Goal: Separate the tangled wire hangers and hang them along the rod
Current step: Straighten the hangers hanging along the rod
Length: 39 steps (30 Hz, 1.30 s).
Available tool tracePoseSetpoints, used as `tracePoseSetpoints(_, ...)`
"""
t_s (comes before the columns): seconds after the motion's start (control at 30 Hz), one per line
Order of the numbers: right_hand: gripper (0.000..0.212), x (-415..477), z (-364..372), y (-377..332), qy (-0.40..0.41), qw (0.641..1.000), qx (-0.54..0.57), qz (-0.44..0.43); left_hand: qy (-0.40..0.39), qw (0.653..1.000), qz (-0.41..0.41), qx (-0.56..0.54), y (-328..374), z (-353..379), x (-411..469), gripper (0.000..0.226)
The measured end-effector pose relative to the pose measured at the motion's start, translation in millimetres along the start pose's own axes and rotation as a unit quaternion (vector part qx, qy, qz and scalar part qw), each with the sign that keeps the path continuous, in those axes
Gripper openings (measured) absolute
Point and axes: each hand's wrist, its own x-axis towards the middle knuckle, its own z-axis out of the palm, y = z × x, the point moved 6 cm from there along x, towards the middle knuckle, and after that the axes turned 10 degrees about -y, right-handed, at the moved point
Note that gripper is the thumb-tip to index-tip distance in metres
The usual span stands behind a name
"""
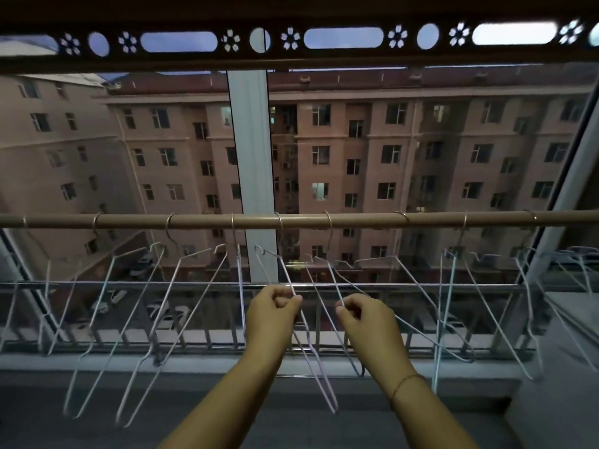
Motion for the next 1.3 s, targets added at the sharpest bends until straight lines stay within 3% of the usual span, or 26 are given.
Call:
tracePoseSetpoints(0.2, 0.009, -6.1, -12.3, -7.9, 0.050, 0.996, -0.069, -0.024, 0.017, 0.999, 0.038, 0.029, 13.6, -19.2, -16.0, 0.009)
tracePoseSetpoints(0.33, 0.022, -19.9, -14.3, -38.1, 0.095, 0.990, -0.076, -0.072, 0.058, 0.995, 0.078, 0.036, 22.3, -54.5, -32.2, 0.011)
tracePoseSetpoints(0.6, 0.019, -38.0, 57.4, -129.1, 0.013, 0.981, -0.003, -0.191, 0.151, 0.981, 0.110, 0.049, 17.8, -161.5, -45.4, 0.009)
tracePoseSetpoints(0.77, 0.017, -27.2, 129.4, -156.7, -0.035, 0.988, 0.018, -0.151, 0.196, 0.965, 0.108, 0.134, 8.6, -234.9, -36.2, 0.013)
tracePoseSetpoints(0.87, 0.012, -18.9, 167.3, -166.4, -0.019, 0.995, 0.025, -0.099, 0.216, 0.956, 0.072, 0.185, -0.8, -278.2, -25.0, 0.032)
tracePoseSetpoints(1.03, 0.024, -9.8, 216.2, -168.9, -0.024, 0.999, -0.035, 0.003, 0.116, 0.981, 0.022, 0.154, -30.6, -305.5, -1.6, 0.042)
tracePoseSetpoints(1.17, 0.033, -16.6, 219.7, -174.9, 0.048, 0.997, -0.055, 0.018, 0.099, 0.985, 0.056, 0.131, -36.9, -318.7, 5.4, 0.032)
tracePoseSetpoints(1.3, 0.033, -24.6, 216.5, -208.0, 0.123, 0.990, -0.055, -0.049, 0.142, 0.982, 0.091, 0.089, -31.4, -348.7, 10.1, 0.023)
